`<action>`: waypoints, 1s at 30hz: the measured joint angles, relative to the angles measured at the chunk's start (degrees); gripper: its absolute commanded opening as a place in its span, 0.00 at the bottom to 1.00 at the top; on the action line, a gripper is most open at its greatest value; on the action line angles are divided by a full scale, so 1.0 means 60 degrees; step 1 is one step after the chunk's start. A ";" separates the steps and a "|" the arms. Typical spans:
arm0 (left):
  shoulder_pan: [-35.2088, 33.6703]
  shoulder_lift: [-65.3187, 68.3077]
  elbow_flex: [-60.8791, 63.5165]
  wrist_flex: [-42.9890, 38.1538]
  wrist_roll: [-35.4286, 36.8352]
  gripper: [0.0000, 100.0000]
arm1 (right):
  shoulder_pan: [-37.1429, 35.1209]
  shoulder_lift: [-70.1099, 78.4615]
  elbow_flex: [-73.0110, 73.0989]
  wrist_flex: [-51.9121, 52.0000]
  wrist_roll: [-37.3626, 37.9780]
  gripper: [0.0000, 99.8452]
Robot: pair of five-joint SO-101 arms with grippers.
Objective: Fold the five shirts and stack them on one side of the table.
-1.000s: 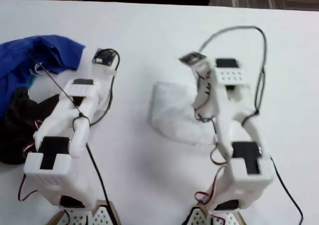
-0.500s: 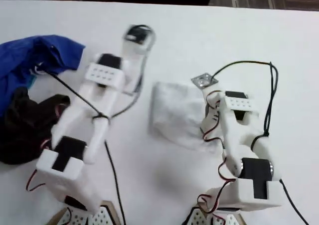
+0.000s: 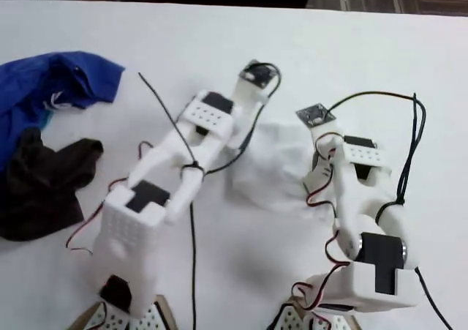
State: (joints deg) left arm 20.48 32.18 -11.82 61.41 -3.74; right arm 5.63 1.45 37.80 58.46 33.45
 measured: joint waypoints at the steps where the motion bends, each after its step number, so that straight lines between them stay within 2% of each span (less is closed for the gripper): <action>1: 0.0103 0.0103 -0.0337 0.0220 0.0000 0.03 | 0.0000 0.0000 0.0000 0.0000 0.0000 0.02; 4: 0.0322 0.0440 -0.1201 0.0733 0.0015 0.03 | 0.0000 0.0000 0.0000 0.0000 0.0000 0.02; 12: 0.0234 0.1670 -0.2579 0.1055 0.0044 0.03 | 0.0029 -0.0015 0.0000 0.0000 0.0000 0.02; 21: -0.0967 0.1744 -0.6110 0.3780 0.0044 0.03 | 0.0059 -0.0015 0.0000 0.0000 0.0000 0.02; 25: -0.0762 0.1744 -0.6916 0.4440 0.0044 0.03 | 0.0059 -0.0015 0.0000 0.0000 0.0000 0.02; 30: -0.0132 0.2242 -0.7062 0.4513 0.0059 0.03 | 0.0059 -0.0015 0.0000 0.0000 0.0000 0.02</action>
State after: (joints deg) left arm 19.69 45.63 -54.20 88.48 -3.38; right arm 5.98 1.36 37.80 58.46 33.45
